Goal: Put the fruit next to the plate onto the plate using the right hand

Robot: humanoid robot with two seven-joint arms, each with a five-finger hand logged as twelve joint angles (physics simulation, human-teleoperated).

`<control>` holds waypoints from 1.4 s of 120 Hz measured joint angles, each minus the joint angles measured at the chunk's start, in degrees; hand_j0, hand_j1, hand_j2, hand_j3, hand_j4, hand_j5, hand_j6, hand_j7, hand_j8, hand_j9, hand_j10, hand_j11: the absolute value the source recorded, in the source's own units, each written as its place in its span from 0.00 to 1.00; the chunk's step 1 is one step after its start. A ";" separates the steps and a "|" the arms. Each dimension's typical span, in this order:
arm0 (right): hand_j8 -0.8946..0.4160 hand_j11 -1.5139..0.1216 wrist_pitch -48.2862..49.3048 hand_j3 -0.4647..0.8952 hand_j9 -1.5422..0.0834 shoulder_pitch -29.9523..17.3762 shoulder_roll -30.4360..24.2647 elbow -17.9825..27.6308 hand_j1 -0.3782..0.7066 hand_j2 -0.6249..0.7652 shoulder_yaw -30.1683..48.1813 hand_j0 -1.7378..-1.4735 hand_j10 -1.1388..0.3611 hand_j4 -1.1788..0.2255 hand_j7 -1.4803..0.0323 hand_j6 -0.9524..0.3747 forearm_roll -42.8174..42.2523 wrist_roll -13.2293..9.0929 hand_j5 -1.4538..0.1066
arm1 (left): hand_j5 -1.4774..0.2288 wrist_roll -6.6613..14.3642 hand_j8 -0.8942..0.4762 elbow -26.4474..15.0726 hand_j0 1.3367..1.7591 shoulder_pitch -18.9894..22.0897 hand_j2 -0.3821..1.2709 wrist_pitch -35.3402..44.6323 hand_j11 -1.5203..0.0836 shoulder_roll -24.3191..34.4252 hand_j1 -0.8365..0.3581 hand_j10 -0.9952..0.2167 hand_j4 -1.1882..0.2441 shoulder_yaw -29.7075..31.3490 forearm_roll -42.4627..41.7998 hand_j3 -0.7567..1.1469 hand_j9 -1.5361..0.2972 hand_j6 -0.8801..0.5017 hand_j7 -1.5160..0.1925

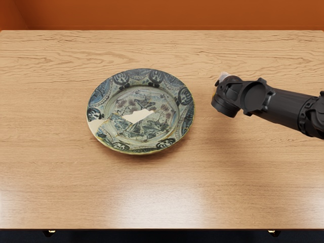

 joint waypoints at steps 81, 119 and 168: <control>0.56 0.37 2.39 0.34 0.30 -1.24 -0.06 -0.77 0.69 0.49 2.31 0.37 0.28 0.51 0.36 0.56 -0.70 -0.40 0.36 | 0.87 0.00 0.65 0.00 0.76 0.00 0.23 0.01 0.95 0.00 0.99 0.82 0.83 -0.01 0.01 0.40 0.84 0.64 0.89; 0.45 0.26 8.59 0.34 0.29 -0.87 -1.25 -2.73 0.69 0.64 6.71 0.36 0.22 0.43 0.39 0.42 -0.16 -0.13 0.24 | 0.87 0.00 0.65 0.01 0.76 0.00 0.23 0.00 0.95 0.00 0.99 0.82 0.83 -0.01 0.00 0.40 0.84 0.64 0.89; 0.44 0.21 30.67 0.34 0.23 1.84 -12.30 -4.99 0.65 0.64 24.70 0.33 0.19 0.34 0.25 0.46 0.61 0.00 0.19 | 0.87 0.00 0.65 0.01 0.76 0.00 0.23 0.01 0.95 0.00 0.99 0.82 0.83 0.00 0.00 0.40 0.84 0.64 0.89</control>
